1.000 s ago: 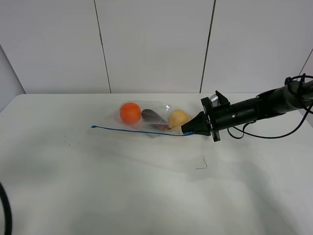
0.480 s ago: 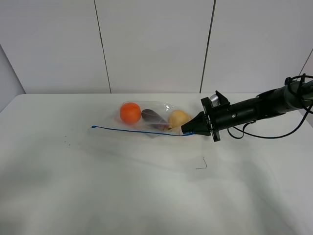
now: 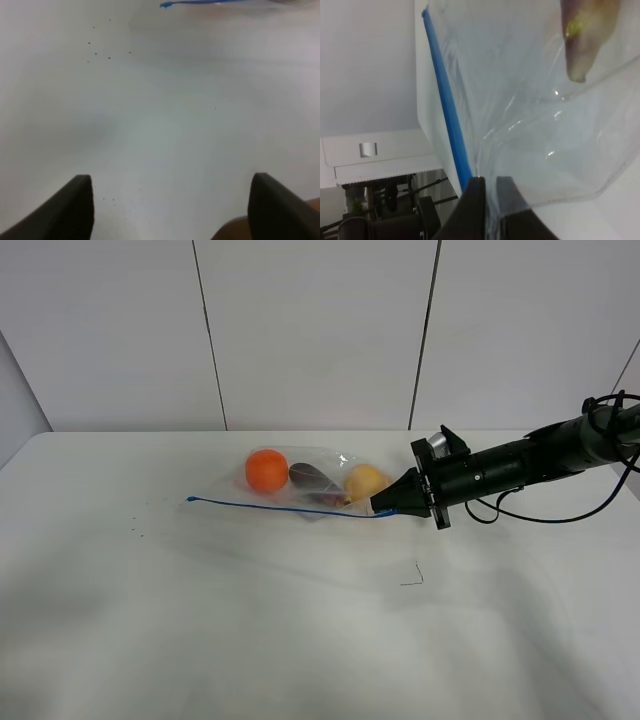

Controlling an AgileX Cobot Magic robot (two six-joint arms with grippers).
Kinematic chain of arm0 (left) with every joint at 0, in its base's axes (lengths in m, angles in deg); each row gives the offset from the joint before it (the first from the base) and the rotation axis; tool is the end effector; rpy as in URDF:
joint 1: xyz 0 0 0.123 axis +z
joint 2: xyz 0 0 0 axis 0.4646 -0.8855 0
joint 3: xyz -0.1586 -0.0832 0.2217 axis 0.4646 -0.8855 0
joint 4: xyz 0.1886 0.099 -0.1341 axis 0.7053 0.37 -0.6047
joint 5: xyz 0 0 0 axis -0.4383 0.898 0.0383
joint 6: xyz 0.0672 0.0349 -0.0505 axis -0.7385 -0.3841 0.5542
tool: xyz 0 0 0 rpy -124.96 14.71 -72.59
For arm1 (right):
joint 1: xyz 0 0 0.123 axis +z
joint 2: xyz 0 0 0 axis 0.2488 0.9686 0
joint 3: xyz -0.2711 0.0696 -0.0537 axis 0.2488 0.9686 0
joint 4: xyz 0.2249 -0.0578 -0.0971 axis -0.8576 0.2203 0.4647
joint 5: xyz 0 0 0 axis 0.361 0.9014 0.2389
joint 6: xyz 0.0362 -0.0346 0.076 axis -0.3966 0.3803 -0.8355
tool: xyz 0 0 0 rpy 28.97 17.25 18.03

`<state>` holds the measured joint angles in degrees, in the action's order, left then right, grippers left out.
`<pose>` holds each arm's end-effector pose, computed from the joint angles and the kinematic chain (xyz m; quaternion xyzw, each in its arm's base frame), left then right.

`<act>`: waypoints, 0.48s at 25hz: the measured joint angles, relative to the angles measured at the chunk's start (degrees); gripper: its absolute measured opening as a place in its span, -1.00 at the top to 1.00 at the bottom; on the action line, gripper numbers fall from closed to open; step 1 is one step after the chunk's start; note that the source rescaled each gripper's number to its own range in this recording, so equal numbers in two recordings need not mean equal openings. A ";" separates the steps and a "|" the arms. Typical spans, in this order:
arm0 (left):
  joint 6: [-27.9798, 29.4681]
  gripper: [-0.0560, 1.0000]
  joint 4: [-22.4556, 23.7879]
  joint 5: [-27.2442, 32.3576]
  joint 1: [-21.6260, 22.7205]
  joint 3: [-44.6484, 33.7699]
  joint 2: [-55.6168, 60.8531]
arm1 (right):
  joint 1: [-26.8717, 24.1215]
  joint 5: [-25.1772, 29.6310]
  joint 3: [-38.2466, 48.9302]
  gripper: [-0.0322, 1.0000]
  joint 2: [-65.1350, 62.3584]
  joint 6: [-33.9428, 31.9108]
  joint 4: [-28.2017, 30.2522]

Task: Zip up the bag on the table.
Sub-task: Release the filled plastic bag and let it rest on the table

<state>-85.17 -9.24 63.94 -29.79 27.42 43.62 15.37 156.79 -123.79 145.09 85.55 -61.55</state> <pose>-0.0058 -0.0087 0.2775 0.0938 0.8440 -0.0188 0.5277 0.3858 0.0892 0.1154 -0.0319 0.8384 0.5408 0.0597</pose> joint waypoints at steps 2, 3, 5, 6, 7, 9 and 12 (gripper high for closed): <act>0.25 -0.87 0.48 0.00 0.00 0.00 0.00 | 0.00 0.00 0.00 0.93 0.00 -0.17 0.00; 0.76 -0.87 0.91 0.00 0.00 0.00 0.00 | 0.00 0.00 0.00 0.93 0.00 -0.32 0.00; 3.09 -0.87 2.72 0.00 0.00 0.00 0.00 | 0.00 0.00 0.00 0.93 0.00 -0.32 0.00; 4.61 -0.87 3.70 0.01 0.00 0.00 0.00 | 0.00 0.00 0.00 0.93 0.00 -0.32 0.00; 5.88 -0.87 4.95 0.01 0.00 -0.07 0.00 | 0.00 0.00 0.00 0.93 0.00 -0.32 0.00; 8.37 -0.87 6.48 0.01 0.00 -0.30 0.00 | 0.00 0.00 0.00 0.93 0.00 -0.32 0.00; 9.24 -0.87 7.32 0.01 0.00 -0.30 0.10 | 0.00 0.00 0.00 0.93 0.00 -0.34 0.32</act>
<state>-75.93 -1.92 63.94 -29.79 27.12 43.72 15.37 156.79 -123.79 145.09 85.21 -61.23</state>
